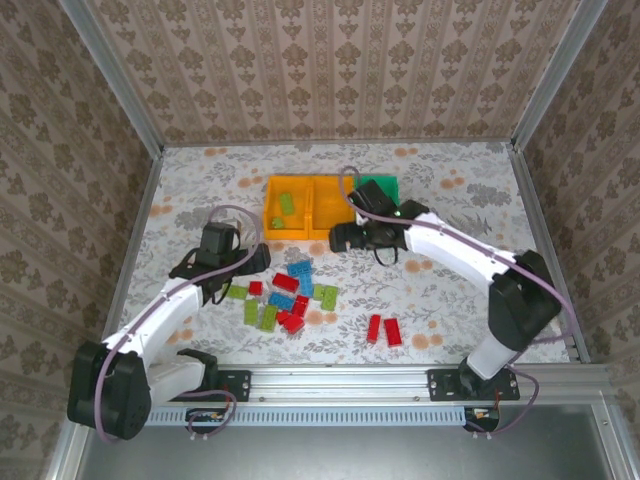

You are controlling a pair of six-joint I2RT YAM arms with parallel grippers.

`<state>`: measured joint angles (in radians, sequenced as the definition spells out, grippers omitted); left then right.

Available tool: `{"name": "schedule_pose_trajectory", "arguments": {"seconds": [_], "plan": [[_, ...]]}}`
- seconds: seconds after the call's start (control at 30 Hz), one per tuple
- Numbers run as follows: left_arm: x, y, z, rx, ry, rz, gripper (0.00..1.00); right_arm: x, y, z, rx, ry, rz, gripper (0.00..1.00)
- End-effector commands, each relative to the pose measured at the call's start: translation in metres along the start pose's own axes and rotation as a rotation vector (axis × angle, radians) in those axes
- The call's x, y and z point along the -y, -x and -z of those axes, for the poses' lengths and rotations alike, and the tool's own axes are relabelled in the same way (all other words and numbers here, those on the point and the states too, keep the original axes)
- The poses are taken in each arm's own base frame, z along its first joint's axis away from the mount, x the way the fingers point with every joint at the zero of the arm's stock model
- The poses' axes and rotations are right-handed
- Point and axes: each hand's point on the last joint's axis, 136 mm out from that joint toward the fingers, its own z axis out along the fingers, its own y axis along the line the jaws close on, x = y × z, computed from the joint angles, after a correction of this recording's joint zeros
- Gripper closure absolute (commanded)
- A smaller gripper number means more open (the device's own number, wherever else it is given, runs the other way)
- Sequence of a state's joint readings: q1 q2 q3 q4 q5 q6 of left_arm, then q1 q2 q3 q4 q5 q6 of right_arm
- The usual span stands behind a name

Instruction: Sort the legos into containers by color

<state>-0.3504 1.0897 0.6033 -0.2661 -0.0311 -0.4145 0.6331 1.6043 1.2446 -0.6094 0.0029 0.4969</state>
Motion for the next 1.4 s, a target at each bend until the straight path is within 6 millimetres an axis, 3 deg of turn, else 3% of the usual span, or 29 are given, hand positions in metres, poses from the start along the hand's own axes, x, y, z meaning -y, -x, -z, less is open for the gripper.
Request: {"name": "schedule_pose_trajectory", "arguments": {"seconds": [0.0,0.17,0.33,0.57,0.9,1.17,1.37], "plan": [[-0.002,-0.004,0.004,0.005,0.018,-0.040,0.00,0.024,-0.055,0.014,-0.092,-0.126,-0.067,0.08],[0.007,-0.008,0.002,-0.001,-0.005,-0.062,0.00,0.027,-0.106,0.033,-0.144,-0.214,-0.103,0.13],[0.011,-0.010,0.002,-0.004,-0.009,-0.078,0.00,0.019,-0.143,0.041,-0.170,-0.225,-0.164,0.19],[0.010,-0.014,0.003,-0.004,-0.009,-0.079,0.00,0.008,-0.181,0.023,-0.234,-0.249,-0.189,0.24],[0.008,-0.017,0.006,-0.002,-0.005,-0.076,0.00,0.010,-0.206,0.000,-0.262,-0.268,-0.211,0.33],[0.006,-0.019,0.007,-0.003,0.003,-0.075,0.00,0.000,-0.205,-0.014,-0.277,-0.265,-0.187,0.40],[0.005,-0.020,0.008,-0.003,0.008,-0.076,0.00,0.005,-0.209,-0.018,-0.294,-0.294,-0.175,0.47]]}}
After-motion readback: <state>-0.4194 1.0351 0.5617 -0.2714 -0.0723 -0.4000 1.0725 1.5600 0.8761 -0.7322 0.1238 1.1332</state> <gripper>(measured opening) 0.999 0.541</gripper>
